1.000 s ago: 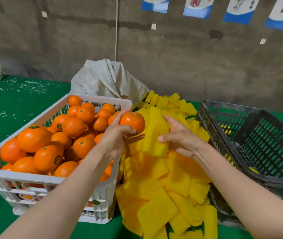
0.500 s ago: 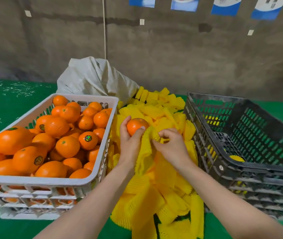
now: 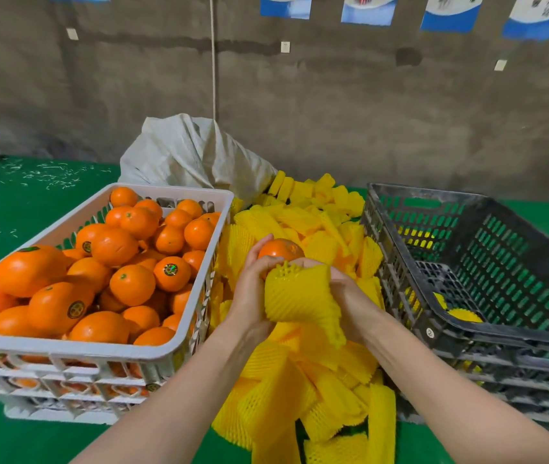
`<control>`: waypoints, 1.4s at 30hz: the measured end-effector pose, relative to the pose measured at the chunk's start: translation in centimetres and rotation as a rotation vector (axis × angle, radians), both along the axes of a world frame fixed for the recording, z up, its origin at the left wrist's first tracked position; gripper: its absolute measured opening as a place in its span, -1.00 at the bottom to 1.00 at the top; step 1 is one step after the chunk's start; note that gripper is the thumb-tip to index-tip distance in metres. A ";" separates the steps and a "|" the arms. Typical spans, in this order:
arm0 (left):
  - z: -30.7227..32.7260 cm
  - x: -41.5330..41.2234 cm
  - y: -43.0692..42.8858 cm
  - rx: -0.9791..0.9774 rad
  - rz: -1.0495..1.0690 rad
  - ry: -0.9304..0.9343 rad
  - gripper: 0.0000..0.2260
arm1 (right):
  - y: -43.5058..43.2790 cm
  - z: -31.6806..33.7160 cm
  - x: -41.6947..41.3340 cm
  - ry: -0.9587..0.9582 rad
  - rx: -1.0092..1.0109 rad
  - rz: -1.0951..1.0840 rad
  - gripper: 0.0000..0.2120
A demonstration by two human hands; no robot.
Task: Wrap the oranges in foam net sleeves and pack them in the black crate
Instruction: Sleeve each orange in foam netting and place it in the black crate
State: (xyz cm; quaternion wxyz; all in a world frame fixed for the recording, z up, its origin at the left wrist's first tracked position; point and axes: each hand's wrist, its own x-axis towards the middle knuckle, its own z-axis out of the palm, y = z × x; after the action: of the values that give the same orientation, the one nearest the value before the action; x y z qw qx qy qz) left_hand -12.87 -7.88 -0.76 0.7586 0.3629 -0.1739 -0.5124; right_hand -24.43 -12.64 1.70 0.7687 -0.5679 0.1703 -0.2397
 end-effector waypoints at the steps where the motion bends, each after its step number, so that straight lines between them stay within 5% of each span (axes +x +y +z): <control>1: -0.1 -0.1 0.0 -0.001 0.003 -0.007 -0.67 | 0.1 0.1 0.3 0.011 0.013 -0.044 -0.84; 7: -0.7 0.1 0.4 -0.022 0.024 -0.117 -0.77 | -0.4 -1.9 0.4 0.138 -0.741 -0.454 -0.91; 9: -0.6 -0.1 0.6 -0.027 0.007 -0.139 -0.74 | -0.5 -2.3 0.6 0.103 -0.730 -0.531 -0.94; 14: -1.2 0.2 1.7 -0.081 -0.175 -0.315 -0.28 | -1.1 -2.4 0.7 -0.084 -0.446 -0.523 -0.93; 17: -1.3 0.2 1.6 -0.089 -0.154 -0.339 -0.42 | -1.0 -2.8 0.4 -0.011 -0.516 -0.543 -0.90; 20: -1.5 0.0 1.1 -0.119 -0.120 -0.081 -0.30 | -0.5 -3.0 0.7 0.098 -0.592 -0.596 -0.83; 23: -1.7 -0.2 0.8 -0.178 -0.128 0.116 -0.47 | 0.2 -3.5 1.1 0.153 -0.703 -0.669 -0.89; 25: -1.4 -0.5 0.5 -0.135 -0.107 0.156 -0.40 | 1.0 -3.9 1.2 0.192 -0.805 -0.673 -0.92; 28: -1.3 -0.4 0.4 -0.141 0.009 -0.102 -0.22 | 1.5 -3.5 1.0 0.120 -0.767 -0.592 -0.91; 31: -1.4 0.2 0.9 -0.161 0.124 -0.396 -0.12 | 1.3 -1.9 1.0 0.001 -0.469 -0.493 -0.85; 34: -2.0 0.2 1.1 -0.139 0.169 -0.490 -0.09 | 0.8 -0.7 0.9 0.019 -0.324 -0.396 -0.69; 37: -2.5 0.4 1.1 -0.081 0.158 -0.503 -0.25 | 0.2 -0.3 0.7 0.018 -0.300 -0.249 -0.85; 40: -3.1 1.0 0.6 -0.004 0.147 -0.551 -0.81 | -0.8 -0.5 0.6 0.028 -0.390 -0.336 -0.87; 42: -2.9 0.9 0.3 0.027 0.110 -0.489 -0.66 | -1.5 -1.2 0.9 0.024 -0.354 -0.484 -0.86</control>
State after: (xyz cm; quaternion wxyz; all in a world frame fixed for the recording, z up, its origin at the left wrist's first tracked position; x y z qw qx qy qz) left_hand -11.93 -7.57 -3.62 0.7157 0.4953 -0.3255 -0.3695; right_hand -23.52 -14.16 0.54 0.5762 -0.6388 0.2652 -0.4354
